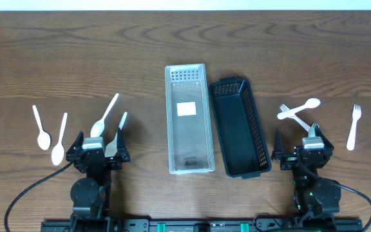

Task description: Pack container

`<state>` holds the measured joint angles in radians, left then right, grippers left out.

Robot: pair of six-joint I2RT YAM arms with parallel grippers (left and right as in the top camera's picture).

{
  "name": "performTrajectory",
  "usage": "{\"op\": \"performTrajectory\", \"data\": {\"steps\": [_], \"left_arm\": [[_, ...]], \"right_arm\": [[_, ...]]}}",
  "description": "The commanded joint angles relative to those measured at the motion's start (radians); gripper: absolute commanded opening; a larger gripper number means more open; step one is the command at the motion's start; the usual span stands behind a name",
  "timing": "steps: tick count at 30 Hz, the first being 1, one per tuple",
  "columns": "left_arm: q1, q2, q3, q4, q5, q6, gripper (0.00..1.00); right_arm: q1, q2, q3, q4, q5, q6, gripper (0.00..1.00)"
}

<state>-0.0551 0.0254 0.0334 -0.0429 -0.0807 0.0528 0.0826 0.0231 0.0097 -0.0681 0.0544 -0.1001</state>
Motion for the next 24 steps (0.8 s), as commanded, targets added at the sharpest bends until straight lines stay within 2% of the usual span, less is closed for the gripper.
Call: {"op": "performTrajectory", "data": {"steps": [1, 7, 11, 15, 19, 24], "left_arm": [[0.000, 0.000, -0.029, -0.023, -0.001, 0.006, 0.98], [0.000, 0.000, -0.029, -0.017, -0.002, 0.006, 0.98], [0.000, 0.000, -0.023, -0.006, -0.001, -0.068, 0.98], [0.000, 0.027, 0.086, -0.154, 0.026, -0.099, 0.98], [0.000, 0.128, 0.286, -0.356, 0.059, -0.146, 0.98], [0.000, 0.334, 0.584, -0.623, 0.074, -0.166, 0.98]], "right_arm": [[-0.006, -0.010, -0.004, 0.000, -0.011, 0.082, 0.99], [-0.006, 0.008, -0.004, -0.003, -0.014, 0.133, 0.99], [-0.008, 0.042, 0.007, -0.002, -0.014, 0.155, 0.99], [-0.008, 0.117, 0.124, -0.074, -0.013, 0.160, 0.99], [-0.018, 0.269, 0.375, -0.299, -0.014, 0.169, 0.99], [-0.021, 0.505, 0.734, -0.688, -0.015, 0.212, 0.99]]}}
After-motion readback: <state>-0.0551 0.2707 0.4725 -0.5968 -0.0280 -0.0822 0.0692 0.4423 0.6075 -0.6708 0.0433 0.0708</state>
